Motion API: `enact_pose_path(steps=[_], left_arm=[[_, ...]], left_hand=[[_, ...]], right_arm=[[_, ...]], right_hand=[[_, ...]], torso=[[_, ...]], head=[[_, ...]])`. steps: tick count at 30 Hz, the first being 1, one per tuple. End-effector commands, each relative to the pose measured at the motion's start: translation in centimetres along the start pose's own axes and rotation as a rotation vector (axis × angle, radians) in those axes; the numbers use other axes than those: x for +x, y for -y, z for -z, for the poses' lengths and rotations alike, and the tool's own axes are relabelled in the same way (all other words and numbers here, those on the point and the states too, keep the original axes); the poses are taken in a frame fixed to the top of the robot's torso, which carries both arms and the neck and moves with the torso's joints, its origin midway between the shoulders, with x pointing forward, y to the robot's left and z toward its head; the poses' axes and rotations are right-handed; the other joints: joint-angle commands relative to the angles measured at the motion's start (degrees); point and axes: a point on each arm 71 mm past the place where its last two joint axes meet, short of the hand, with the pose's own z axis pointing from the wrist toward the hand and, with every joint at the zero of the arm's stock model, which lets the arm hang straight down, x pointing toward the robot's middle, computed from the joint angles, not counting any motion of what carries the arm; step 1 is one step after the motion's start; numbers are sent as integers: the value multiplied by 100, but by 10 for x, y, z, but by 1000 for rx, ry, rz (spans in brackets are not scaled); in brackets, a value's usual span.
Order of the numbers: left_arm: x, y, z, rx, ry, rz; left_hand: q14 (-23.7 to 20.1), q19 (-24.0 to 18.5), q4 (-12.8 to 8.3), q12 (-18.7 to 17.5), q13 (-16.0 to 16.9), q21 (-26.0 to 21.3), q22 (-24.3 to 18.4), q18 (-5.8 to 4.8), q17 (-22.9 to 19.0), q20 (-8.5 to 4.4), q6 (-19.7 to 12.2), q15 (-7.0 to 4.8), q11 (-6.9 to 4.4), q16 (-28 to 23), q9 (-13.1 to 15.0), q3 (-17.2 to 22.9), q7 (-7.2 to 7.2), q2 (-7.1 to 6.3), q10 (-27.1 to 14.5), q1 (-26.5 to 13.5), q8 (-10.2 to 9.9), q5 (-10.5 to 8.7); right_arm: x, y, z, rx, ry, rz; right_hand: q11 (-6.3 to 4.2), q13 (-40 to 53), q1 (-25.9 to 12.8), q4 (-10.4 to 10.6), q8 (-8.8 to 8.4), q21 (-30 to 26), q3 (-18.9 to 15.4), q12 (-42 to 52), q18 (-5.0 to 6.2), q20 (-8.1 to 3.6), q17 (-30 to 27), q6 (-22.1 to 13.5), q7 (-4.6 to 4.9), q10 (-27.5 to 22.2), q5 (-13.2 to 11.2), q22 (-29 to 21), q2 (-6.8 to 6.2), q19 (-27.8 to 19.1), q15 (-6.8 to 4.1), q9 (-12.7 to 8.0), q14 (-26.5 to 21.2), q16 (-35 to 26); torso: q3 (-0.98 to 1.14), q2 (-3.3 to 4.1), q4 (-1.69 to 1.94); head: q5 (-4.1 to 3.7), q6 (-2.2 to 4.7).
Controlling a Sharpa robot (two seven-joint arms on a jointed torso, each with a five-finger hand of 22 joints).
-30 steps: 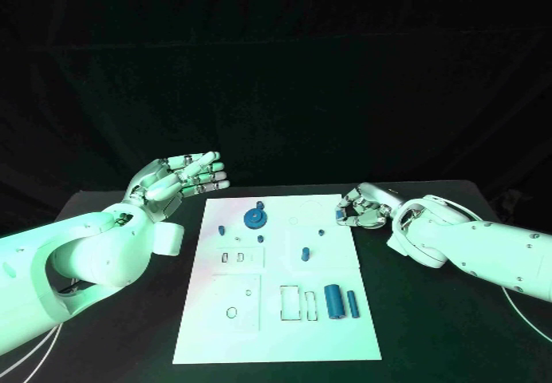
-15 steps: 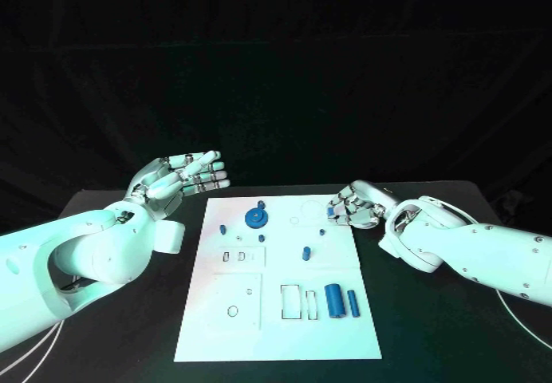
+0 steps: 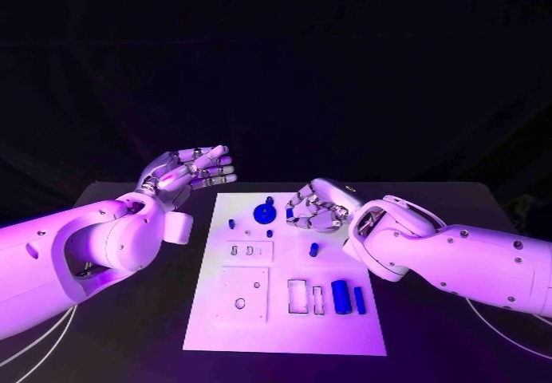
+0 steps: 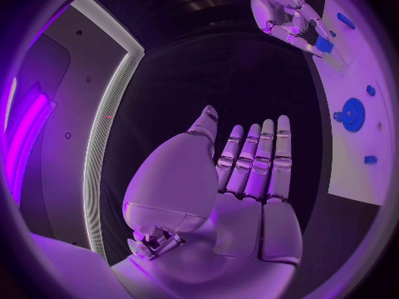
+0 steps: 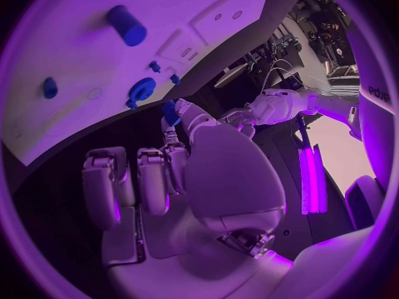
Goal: Assemble the parts on the task board
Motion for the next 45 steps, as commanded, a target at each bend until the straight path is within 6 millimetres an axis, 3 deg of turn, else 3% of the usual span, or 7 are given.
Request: enact_pose_path(steps=[1, 4, 8, 18, 45], left_arm=[[3, 0, -1, 1, -23, 13], [4, -1, -2, 1, -25, 14], [4, -1, -2, 0, -26, 15], [6, -2, -3, -1, -31, 17], [7, -2, -3, -4, -34, 18]], left_hand=[[45, 0, -38, -6, 0, -6, -9, 43, 2, -10, 24, 14, -18, -27, 4, 12, 298, 49, 19, 10, -10, -15], [45, 0, -38, -6, 0, -6, -9, 43, 2, -10, 24, 14, -18, -27, 4, 12, 298, 49, 19, 10, -10, -15], [45, 0, -38, -6, 0, -6, -9, 43, 2, -10, 24, 14, -18, -27, 4, 12, 298, 49, 19, 10, -10, -15], [45, 0, -38, -6, 0, -6, -9, 43, 2, -10, 24, 14, -18, -27, 4, 12, 298, 49, 19, 10, -10, -15], [47, 1, -39, -7, 0, -5, -11, 43, 2, -10, 34, 14, -19, -31, 5, 8, 295, 51, 21, 4, -12, -15]], right_arm=[[9, -13, -5, -19, -3, 71], [21, -24, -11, -29, -24, 91], [34, -31, -18, -25, -43, 115], [64, -42, -26, -30, -98, 155], [91, -32, -31, 8, -142, 203]], right_hand=[[-21, 651, -47, 52, 109, 41, 7, 37, -26, -25, 1097, 80, -52, 40, 28, 1336, 7, 471, -30, 123, 507, -3], [-22, 656, -47, 51, 109, 40, 8, 43, -26, -25, 1098, 80, -53, 45, 29, 1335, 7, 470, -31, 124, 508, -2], [-23, 655, -51, 50, 107, 34, 11, 41, -24, -26, 1093, 74, -53, 44, 37, 1329, 4, 466, -33, 124, 507, -5], [-23, 657, -61, 51, 103, 30, 10, 43, -23, -28, 1088, 66, -51, 47, 39, 1326, -4, 464, -35, 125, 506, -9], [-21, 643, -98, 56, 97, 5, 3, 25, -16, -31, 1073, 47, -46, 35, 22, 1304, -32, 447, -36, 128, 503, -18]], torso=[[-7, -4, -11], [-3, 4, 5], [-2, 7, -10], [8, 8, 1], [10, 6, -8]], head=[[90, -17], [98, -36], [157, -58], [198, -123], [231, -211]])
